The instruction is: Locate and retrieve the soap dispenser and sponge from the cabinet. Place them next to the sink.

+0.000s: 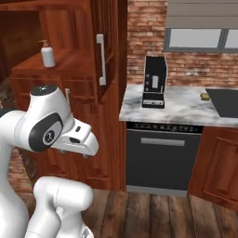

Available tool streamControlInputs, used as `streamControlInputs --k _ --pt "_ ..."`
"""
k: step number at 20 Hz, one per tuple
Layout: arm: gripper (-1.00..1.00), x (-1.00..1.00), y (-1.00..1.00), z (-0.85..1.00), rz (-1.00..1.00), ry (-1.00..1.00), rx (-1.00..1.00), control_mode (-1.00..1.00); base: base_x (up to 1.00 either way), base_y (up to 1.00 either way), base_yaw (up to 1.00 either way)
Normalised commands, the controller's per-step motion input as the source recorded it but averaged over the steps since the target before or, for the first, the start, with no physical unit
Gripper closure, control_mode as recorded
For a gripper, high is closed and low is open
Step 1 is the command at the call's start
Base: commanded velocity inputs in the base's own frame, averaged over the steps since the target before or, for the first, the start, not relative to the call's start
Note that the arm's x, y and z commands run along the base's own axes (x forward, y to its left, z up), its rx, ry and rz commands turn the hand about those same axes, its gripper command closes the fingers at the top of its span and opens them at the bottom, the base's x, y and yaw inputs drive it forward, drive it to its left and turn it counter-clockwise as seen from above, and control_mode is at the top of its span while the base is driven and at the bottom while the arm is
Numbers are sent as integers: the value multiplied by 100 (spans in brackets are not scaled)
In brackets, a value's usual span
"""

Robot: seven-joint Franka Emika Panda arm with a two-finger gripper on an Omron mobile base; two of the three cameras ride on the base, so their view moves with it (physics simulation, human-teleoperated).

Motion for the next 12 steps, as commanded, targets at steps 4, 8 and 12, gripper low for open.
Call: streamControlInputs --k 4,8,12 --pt "-100 0 0 0 0 0 0 100 -3 67 0" --pt "-100 0 0 0 0 0 0 100 -1 67 0" --pt "-100 0 0 0 0 0 0 100 8 72 0"
